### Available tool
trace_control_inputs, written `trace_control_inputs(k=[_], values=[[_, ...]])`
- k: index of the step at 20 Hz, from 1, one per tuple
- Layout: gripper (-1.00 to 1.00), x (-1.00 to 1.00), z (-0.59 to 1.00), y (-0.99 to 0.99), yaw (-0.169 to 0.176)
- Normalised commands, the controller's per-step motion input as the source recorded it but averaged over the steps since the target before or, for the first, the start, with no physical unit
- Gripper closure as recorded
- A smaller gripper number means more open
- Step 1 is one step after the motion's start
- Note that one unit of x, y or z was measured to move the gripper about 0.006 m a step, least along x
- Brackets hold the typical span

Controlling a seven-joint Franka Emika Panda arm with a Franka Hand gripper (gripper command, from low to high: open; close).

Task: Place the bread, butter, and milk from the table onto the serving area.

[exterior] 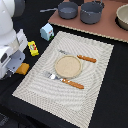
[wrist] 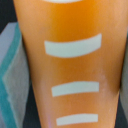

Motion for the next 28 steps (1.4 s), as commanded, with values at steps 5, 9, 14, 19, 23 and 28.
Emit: trace_control_inputs(k=[5,9,14,19,23,28], values=[[1.00,0.47,0.99,0.12,0.023],[1.00,1.00,0.91,0.17,0.000],[1.00,1.00,0.86,0.24,0.000],[1.00,1.00,0.63,0.21,0.000],[1.00,1.00,0.37,0.08,0.000],[1.00,1.00,0.28,0.01,-0.027]])
